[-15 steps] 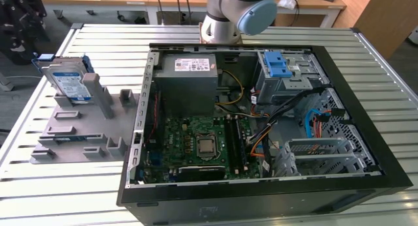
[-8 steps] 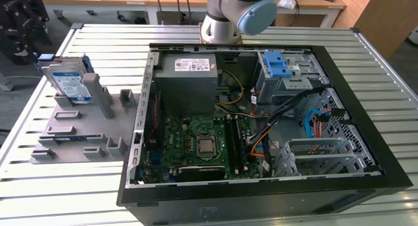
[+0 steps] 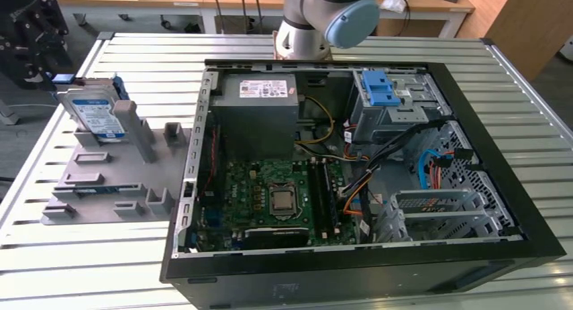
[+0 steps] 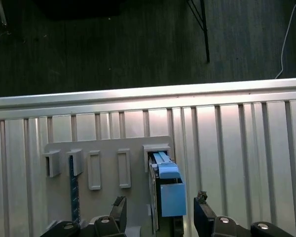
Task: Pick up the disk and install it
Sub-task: 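Pick up the disk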
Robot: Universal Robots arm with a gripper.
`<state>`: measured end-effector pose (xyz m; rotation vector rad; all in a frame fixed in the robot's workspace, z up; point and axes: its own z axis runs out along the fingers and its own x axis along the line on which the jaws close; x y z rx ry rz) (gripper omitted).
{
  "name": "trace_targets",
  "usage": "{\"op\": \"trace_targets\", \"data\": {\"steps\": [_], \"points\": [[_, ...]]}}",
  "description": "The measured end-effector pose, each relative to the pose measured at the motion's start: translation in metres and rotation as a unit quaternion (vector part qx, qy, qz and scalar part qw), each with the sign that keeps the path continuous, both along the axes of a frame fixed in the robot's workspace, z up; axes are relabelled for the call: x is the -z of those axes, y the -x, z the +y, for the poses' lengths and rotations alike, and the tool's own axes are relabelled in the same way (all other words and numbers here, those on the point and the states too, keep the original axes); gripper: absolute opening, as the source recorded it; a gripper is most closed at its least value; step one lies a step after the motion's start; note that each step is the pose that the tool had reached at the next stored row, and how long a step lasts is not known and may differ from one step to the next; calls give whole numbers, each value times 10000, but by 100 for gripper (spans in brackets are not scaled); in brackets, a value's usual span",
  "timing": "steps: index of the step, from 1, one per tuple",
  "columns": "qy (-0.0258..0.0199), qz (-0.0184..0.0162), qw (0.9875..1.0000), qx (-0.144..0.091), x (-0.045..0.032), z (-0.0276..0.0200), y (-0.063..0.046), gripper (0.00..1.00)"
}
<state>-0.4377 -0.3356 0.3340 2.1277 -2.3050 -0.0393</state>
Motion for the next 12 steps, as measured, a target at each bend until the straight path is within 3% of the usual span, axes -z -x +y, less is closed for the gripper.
{"op": "trace_targets", "data": {"steps": [12], "points": [[0, -3, 10000, 0, 67, 27, 16, 65]]}}
